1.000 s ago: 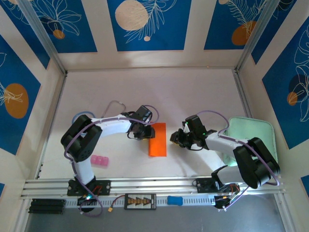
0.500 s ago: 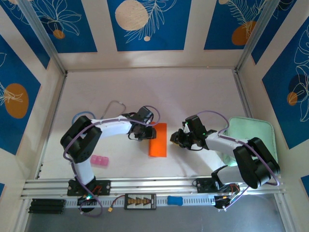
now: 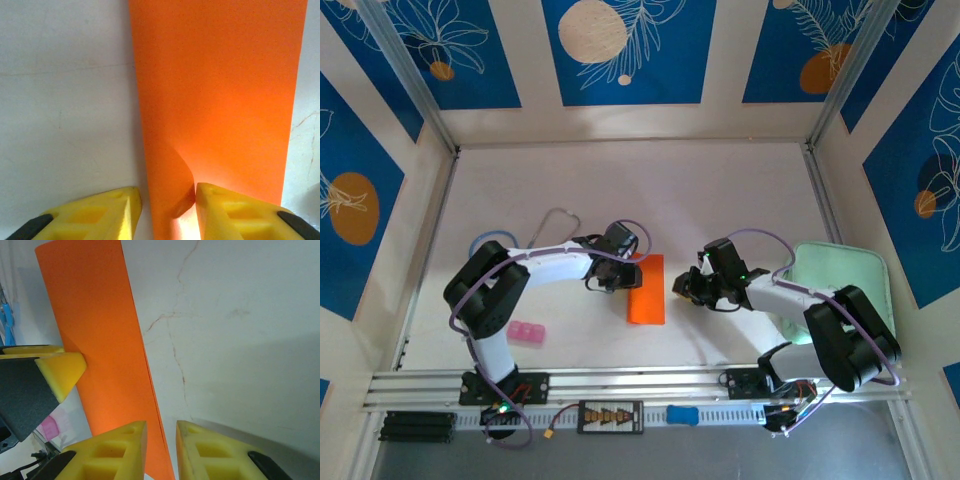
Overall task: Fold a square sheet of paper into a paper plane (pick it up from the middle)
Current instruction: Hold the square sheet of paper at the center of the table.
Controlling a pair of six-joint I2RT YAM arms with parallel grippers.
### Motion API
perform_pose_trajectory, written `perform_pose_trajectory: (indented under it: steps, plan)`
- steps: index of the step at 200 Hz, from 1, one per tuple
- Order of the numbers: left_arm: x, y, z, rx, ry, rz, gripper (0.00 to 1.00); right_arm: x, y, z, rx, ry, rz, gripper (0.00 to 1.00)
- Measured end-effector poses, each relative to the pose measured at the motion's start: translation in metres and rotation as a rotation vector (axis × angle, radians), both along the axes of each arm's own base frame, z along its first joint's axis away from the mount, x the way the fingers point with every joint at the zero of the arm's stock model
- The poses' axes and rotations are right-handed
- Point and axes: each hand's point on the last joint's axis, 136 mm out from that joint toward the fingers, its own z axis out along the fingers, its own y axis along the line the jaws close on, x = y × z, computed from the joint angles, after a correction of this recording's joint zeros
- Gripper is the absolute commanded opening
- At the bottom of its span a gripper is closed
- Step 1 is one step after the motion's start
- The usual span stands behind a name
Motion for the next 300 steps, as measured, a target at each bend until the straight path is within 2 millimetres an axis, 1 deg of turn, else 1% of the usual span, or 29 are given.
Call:
perform_pose_trajectory:
  steps: [57, 81, 108, 165, 240, 300]
  plan:
    - [0.0005, -0.0003, 0.0001, -0.003, 0.01, 0.026, 0.42, 0.0, 0.0, 0.0, 0.0, 0.0, 0.0, 0.24]
    - [0.0008, 0.0005, -0.0002, 0.0, 0.012, 0.035, 0.37, 0.0, 0.0, 0.0, 0.0, 0.0, 0.0, 0.24]
    - [0.0016, 0.0017, -0.0012, 0.012, 0.014, 0.041, 0.36, 0.0, 0.0, 0.0, 0.0, 0.0, 0.0, 0.24]
    - [0.0015, 0.0009, -0.0014, 0.014, 0.016, 0.03, 0.39, 0.0001, 0.0, 0.0, 0.0, 0.0, 0.0, 0.24]
    - [0.0011, 0.0004, -0.0016, 0.027, 0.02, 0.003, 0.38, 0.0, 0.0, 0.0, 0.0, 0.0, 0.0, 0.24]
    - [0.001, -0.0003, -0.0019, 0.035, 0.026, -0.008, 0.4, 0.0, 0.0, 0.0, 0.0, 0.0, 0.0, 0.24]
